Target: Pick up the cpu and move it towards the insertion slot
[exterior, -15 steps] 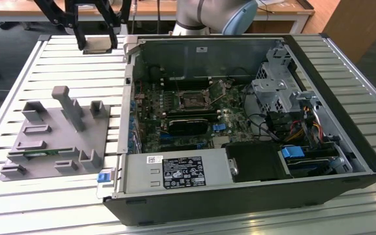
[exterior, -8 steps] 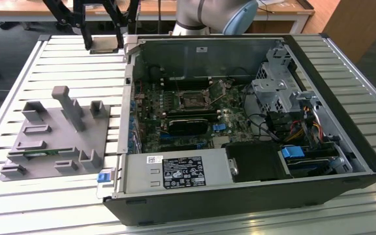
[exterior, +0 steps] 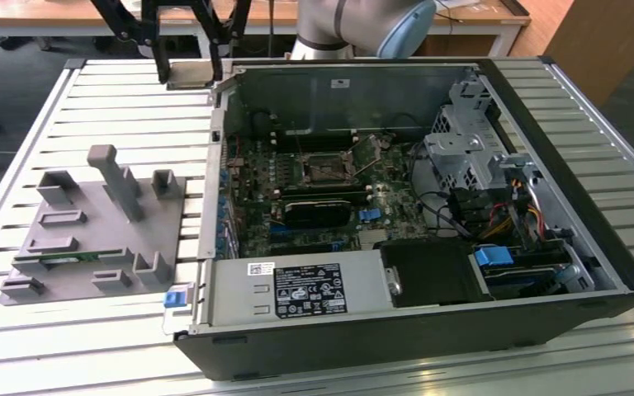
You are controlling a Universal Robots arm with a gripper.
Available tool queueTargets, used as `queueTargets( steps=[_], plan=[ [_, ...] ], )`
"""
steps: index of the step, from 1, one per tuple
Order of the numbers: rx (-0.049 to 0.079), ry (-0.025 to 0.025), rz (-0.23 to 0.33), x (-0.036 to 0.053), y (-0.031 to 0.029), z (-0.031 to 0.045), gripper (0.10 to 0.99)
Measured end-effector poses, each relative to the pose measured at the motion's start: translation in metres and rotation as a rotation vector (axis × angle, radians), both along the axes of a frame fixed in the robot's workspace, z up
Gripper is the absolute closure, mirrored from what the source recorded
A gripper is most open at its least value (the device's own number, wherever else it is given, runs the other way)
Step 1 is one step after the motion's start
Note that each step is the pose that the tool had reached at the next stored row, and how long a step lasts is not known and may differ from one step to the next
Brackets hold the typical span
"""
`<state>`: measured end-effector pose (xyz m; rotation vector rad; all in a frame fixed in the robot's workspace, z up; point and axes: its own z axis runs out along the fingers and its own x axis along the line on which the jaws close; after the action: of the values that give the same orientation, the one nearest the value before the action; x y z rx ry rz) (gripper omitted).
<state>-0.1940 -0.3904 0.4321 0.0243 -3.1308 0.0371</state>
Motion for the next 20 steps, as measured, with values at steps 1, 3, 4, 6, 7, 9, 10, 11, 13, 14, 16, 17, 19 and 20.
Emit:
queueTargets(
  steps=[1,3,4,6,7,9,10,11,13,14,16,17,19,20],
  plan=[
    [0.0,0.0002,0.0,0.0019,0.0001,0.0,0.541],
    [0.0,0.0005,0.0,0.0056,0.0002,0.0,0.541],
    [0.0,0.0007,0.0,0.0073,0.0003,0.0,0.541],
    [0.0,0.001,0.0,0.011,0.0004,0.0,0.541],
    [0.0,0.0012,0.0,0.0128,0.0006,0.0,0.541],
    [0.0,0.0015,0.0,0.0169,0.0008,0.0,0.541],
    [0.0,0.0017,0.0,0.0188,0.001,0.0,0.541],
    [0.0,0.0019,0.0,0.0207,0.0012,0.0,0.541],
    [0.0,0.0022,0.0,0.0242,0.0018,0.0,0.541],
    [0.0,0.0023,0.0,0.0258,0.0022,0.0,0.541],
    [0.0,0.0024,0.001,0.0293,0.0029,0.0,0.541],
    [0.0,0.0024,0.001,0.031,0.0033,0.0,0.541],
    [0.0,0.0025,0.001,0.0343,0.004,0.0,0.541],
    [0.0,0.0025,0.001,0.036,0.0043,0.0,0.541]
  ],
)
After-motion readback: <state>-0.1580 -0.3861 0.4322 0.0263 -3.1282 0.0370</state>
